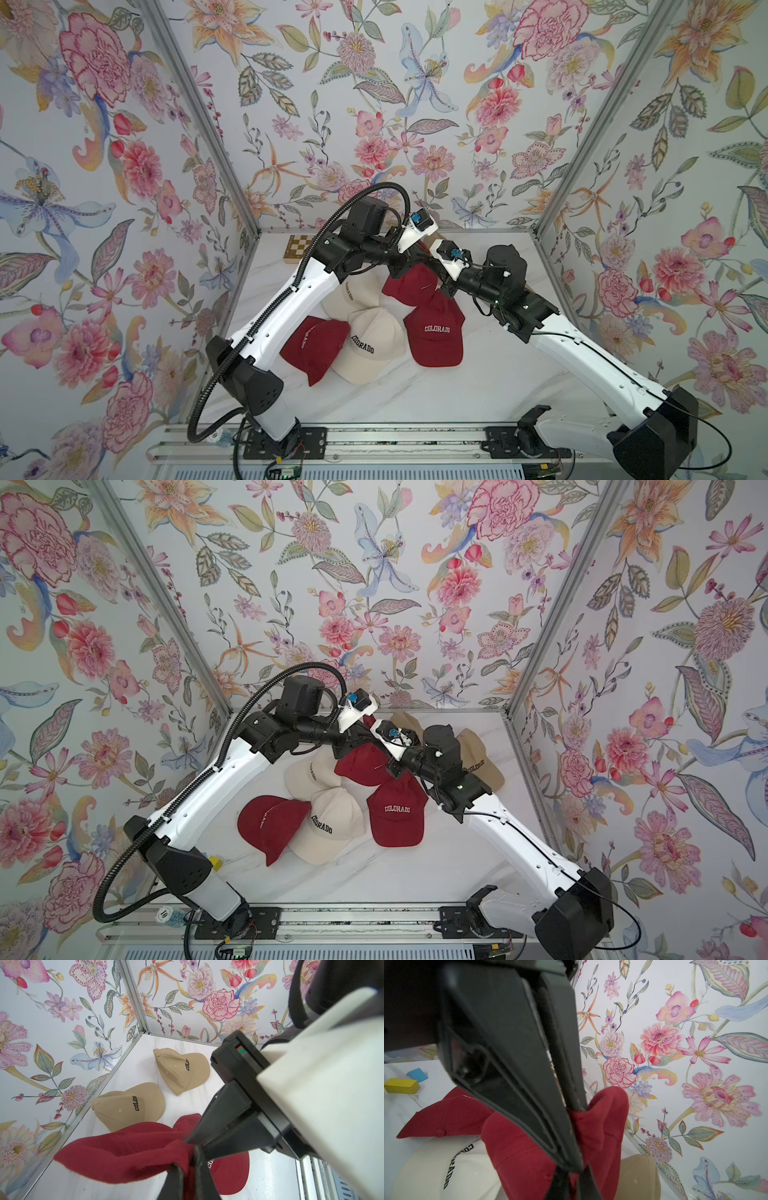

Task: Stack the baseball caps by color
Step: Pick up the baseball cap from the center of the board, then place the baseball cap on the baseball cap.

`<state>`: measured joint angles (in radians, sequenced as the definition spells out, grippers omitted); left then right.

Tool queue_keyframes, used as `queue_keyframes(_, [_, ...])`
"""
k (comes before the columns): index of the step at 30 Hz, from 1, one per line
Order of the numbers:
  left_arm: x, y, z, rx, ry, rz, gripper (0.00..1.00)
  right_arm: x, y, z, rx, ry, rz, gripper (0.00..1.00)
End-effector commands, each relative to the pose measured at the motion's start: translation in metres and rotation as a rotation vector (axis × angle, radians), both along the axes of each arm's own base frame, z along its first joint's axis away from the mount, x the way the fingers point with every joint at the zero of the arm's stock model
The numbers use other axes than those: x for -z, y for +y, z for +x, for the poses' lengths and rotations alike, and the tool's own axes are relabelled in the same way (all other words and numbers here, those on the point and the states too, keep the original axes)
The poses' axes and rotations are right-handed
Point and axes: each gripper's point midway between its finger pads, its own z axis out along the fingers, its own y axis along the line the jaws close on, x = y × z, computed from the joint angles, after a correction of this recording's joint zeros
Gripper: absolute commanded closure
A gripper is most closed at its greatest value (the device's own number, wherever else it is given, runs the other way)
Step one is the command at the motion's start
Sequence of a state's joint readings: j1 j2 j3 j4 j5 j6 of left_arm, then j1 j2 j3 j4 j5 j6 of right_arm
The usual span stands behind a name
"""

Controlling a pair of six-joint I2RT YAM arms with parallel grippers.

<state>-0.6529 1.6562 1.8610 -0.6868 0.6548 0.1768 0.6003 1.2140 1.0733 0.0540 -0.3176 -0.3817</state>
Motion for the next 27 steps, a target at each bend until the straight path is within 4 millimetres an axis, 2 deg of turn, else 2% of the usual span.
queue_keyframes(1, [0.005, -0.01, -0.005, 0.047, 0.0, 0.006, 1.0, -0.025, 0.001, -0.019, -0.047, -0.036, 0.045, 1.0])
queue_keyframes(2, [0.003, -0.009, -0.004, 0.038, -0.008, 0.008, 1.0, -0.026, -0.001, -0.022, -0.045, -0.032, 0.049, 1.0])
queue_keyframes(3, [0.0, -0.006, 0.001, 0.011, -0.023, 0.011, 0.95, -0.027, -0.004, -0.023, -0.034, -0.026, 0.054, 1.0])
queue_keyframes(4, [-0.004, -0.002, 0.007, -0.028, -0.043, 0.013, 0.77, -0.028, -0.008, -0.024, -0.019, -0.017, 0.057, 1.0])
queue_keyframes(5, [-0.011, 0.004, 0.016, -0.086, -0.071, 0.011, 0.5, -0.028, -0.012, -0.022, 0.009, 0.0, 0.059, 1.0])
queue_keyframes(6, [-0.022, 0.015, 0.026, -0.153, -0.106, -0.004, 0.29, -0.03, -0.019, -0.02, 0.053, 0.016, 0.069, 1.0])
queue_keyframes(8, [-0.044, 0.04, 0.046, -0.296, -0.184, -0.05, 0.01, -0.033, -0.035, -0.013, 0.154, 0.063, 0.095, 1.0])
queue_keyframes(9, [-0.064, 0.06, 0.048, -0.382, -0.24, -0.098, 0.0, -0.035, -0.043, -0.01, 0.207, 0.088, 0.114, 1.0])
queue_keyframes(11, [-0.075, 0.092, 0.055, -0.537, -0.338, -0.141, 0.0, -0.039, -0.059, -0.005, 0.314, 0.135, 0.181, 1.0])
queue_keyframes(14, [-0.066, 0.132, 0.053, -0.724, -0.442, -0.196, 0.0, -0.035, -0.084, 0.002, 0.492, 0.231, 0.283, 1.0])
queue_keyframes(17, [-0.041, 0.154, 0.043, -0.806, -0.442, -0.215, 0.0, -0.016, -0.117, 0.01, 0.732, 0.371, 0.337, 1.0])
queue_keyframes(19, [-0.021, 0.162, 0.038, -0.838, -0.424, -0.217, 0.0, 0.0, -0.127, 0.008, 0.826, 0.466, 0.361, 1.0])
queue_keyframes(24, [0.024, 0.179, 0.02, -0.874, -0.383, -0.234, 0.0, 0.038, -0.134, -0.003, 0.929, 0.632, 0.435, 1.0])
queue_keyframes(27, [0.045, 0.183, 0.012, -0.876, -0.355, -0.236, 0.0, 0.06, -0.13, -0.01, 0.948, 0.746, 0.486, 1.0])
